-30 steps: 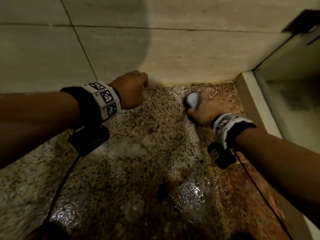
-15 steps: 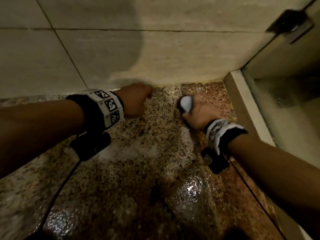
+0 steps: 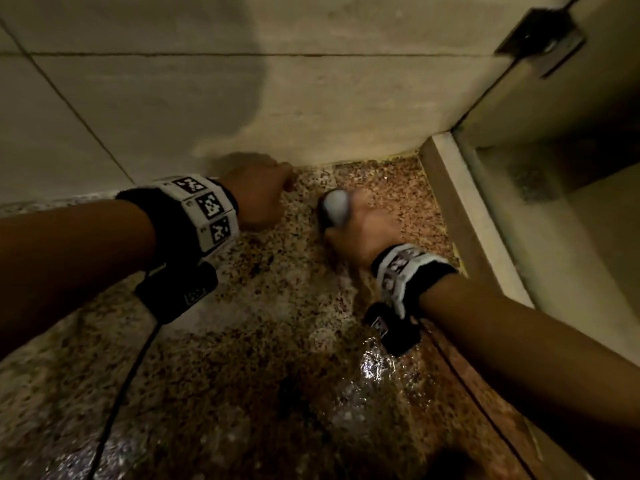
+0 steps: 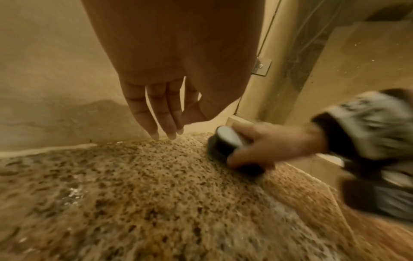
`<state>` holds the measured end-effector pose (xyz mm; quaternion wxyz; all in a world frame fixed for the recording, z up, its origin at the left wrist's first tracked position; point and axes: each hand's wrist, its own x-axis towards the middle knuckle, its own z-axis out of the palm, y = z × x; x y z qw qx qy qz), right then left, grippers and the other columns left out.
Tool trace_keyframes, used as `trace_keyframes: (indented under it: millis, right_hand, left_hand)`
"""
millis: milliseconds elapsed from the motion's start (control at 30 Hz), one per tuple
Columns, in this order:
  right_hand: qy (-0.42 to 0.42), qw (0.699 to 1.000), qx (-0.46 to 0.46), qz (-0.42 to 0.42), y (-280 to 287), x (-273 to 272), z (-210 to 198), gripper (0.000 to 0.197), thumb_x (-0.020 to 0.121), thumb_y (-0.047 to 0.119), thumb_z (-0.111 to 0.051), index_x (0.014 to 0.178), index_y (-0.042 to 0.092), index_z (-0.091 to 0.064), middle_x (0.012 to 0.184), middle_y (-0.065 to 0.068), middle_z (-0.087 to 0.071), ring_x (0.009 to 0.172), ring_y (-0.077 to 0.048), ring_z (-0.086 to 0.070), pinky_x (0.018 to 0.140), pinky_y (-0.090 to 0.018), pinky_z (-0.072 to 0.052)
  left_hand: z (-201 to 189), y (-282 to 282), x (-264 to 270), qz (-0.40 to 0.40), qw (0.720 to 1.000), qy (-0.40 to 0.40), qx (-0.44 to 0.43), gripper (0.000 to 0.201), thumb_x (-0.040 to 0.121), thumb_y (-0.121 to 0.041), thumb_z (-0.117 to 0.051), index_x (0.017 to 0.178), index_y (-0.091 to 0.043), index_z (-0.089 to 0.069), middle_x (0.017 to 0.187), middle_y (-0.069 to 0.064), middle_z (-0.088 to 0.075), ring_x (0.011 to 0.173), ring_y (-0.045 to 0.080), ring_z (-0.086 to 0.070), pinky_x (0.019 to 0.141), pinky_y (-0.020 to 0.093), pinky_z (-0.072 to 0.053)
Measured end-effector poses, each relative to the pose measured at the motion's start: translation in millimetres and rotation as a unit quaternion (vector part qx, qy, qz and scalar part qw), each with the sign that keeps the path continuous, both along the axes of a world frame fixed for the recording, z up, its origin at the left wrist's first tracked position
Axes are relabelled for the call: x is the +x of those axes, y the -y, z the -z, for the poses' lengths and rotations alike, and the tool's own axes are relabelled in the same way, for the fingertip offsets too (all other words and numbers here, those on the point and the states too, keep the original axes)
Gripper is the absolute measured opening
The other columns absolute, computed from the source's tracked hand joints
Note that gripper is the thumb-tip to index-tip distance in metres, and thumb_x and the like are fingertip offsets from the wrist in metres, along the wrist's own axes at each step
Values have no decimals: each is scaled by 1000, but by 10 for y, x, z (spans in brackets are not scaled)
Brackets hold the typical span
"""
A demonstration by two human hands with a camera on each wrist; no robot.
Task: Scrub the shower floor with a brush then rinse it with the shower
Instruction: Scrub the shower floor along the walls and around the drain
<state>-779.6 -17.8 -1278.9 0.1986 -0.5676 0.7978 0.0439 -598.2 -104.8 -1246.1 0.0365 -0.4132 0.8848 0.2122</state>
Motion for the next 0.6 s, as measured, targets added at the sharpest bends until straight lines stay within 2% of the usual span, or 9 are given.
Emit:
trace_keyframes:
  millis: [67,133,200,267,333,367,433,533,600]
  right_hand:
    - [33,990,55,-127,-116,310,71,85,89,51,-58,151,13,-14,117,-18,-61,100,-37,-61,71,-35,-45]
    - [51,986,70,-141,-48,285,33,85,89,51,-58,151,13,-14,117,-18,-61,99,-35,-61,70,-34,-46]
    - [57,998,16,-25,122,-91,-34,78,89,48,-58,146,10,-22,121,-18,-59,104,-36,-59,74,-34,-45]
    - [39,992,-5,116,224,-561,-140,78,90,48,-57,145,6,-21,128,-22,-54,111,-39,-56,79,-37,-45]
    - [-16,989,22,143,127,-703,-176,86,88,52,-55,149,7,-13,128,-23,-54,110,-40,-56,83,-42,-50]
    - [-27,993,20,115,33,-623,-142,87,87,54,-55,150,10,-12,121,-21,-57,104,-39,-59,80,-42,-52]
    - [-26,999,-7,26,-152,-245,-44,81,87,52,-55,148,13,-17,104,-15,-61,93,-36,-62,71,-35,-48]
    - [28,993,47,-107,-300,342,52,79,89,49,-57,148,14,-19,109,-15,-63,97,-35,-63,63,-28,-38]
    - [76,985,77,-136,-356,424,48,77,90,51,-57,146,13,-21,113,-13,-62,98,-33,-62,60,-27,-38]
  left_hand:
    - [-10,-12,-20,6,1000,11,-9,37,79,-19,-61,115,-13,-54,109,15,-59,103,33,-54,88,38,-44]
    - [-15,-21,-34,16,1000,19,-12,37,80,-20,-60,116,-12,-54,109,15,-58,104,33,-53,91,40,-43]
    - [-25,-21,-29,21,1000,16,-14,33,82,-17,-57,114,-12,-54,107,14,-59,102,32,-54,91,41,-44]
    - [-20,-18,-10,23,1000,11,7,28,82,-14,-55,111,-11,-55,105,13,-59,98,31,-54,89,41,-45]
    - [-14,-26,19,19,999,22,42,28,84,-12,-55,112,-11,-54,107,12,-58,97,29,-54,87,40,-47]
    - [-8,-29,29,19,998,31,52,28,85,-12,-56,113,-11,-54,109,12,-58,98,29,-54,86,39,-47]
    - [-2,-39,0,24,997,50,54,30,86,-13,-56,116,-11,-52,112,12,-57,100,29,-54,85,37,-47]
    - [-7,-102,-139,49,995,70,50,32,87,-19,-57,118,-11,-52,114,12,-58,102,28,-55,84,35,-47]
    - [-23,-176,-258,69,994,68,44,31,88,-19,-57,118,-9,-52,114,14,-57,101,29,-54,82,35,-46]
